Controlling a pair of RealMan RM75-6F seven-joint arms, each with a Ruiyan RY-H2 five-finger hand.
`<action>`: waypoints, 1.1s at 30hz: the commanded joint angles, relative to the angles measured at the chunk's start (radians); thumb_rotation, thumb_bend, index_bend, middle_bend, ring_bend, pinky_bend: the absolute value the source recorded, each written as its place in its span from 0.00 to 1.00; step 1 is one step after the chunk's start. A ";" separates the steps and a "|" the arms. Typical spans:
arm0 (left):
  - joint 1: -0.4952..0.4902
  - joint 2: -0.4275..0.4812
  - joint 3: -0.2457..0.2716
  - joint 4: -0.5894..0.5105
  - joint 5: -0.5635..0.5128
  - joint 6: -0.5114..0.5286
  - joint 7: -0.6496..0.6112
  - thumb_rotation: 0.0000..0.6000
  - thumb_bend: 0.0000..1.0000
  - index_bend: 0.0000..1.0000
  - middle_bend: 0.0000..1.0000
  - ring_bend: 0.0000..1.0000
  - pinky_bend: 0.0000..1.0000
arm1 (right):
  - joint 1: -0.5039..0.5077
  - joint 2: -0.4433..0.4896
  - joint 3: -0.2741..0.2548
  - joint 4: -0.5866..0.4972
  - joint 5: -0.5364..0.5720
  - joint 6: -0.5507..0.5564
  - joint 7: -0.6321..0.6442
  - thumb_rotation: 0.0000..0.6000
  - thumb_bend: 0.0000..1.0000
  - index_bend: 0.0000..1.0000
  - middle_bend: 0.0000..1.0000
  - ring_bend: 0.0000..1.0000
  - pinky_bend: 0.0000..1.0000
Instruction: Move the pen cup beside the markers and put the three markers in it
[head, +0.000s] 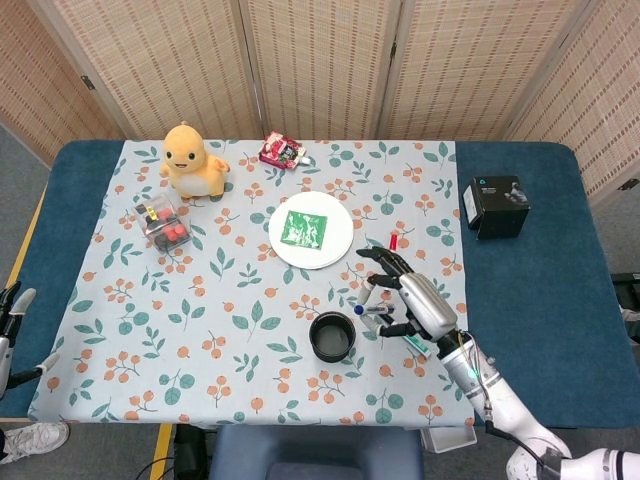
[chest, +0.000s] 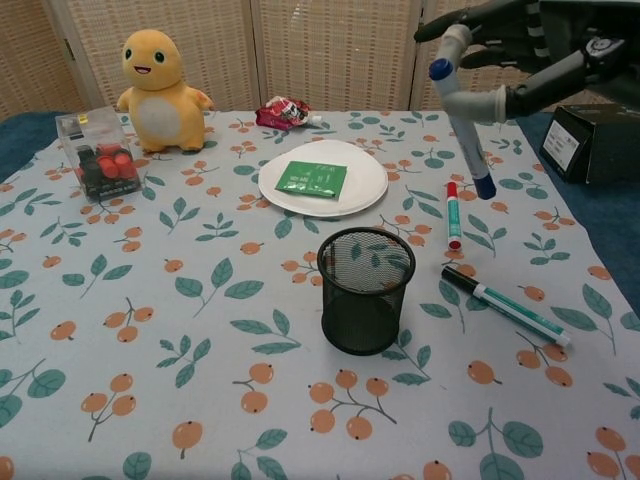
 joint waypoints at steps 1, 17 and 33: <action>-0.001 0.002 -0.001 0.002 -0.004 -0.007 -0.008 1.00 0.02 0.00 0.00 0.00 0.24 | -0.002 -0.158 0.011 0.030 0.021 0.090 0.003 1.00 0.35 0.64 0.09 0.00 0.00; -0.003 0.019 -0.009 0.014 -0.032 -0.043 -0.097 1.00 0.02 0.00 0.00 0.00 0.24 | 0.031 -0.501 -0.003 0.225 0.021 0.151 -0.007 1.00 0.35 0.64 0.10 0.00 0.00; -0.004 0.019 -0.010 0.017 -0.031 -0.044 -0.102 1.00 0.02 0.00 0.00 0.00 0.24 | 0.032 -0.465 -0.061 0.341 0.000 0.048 -0.003 1.00 0.29 0.21 0.00 0.00 0.00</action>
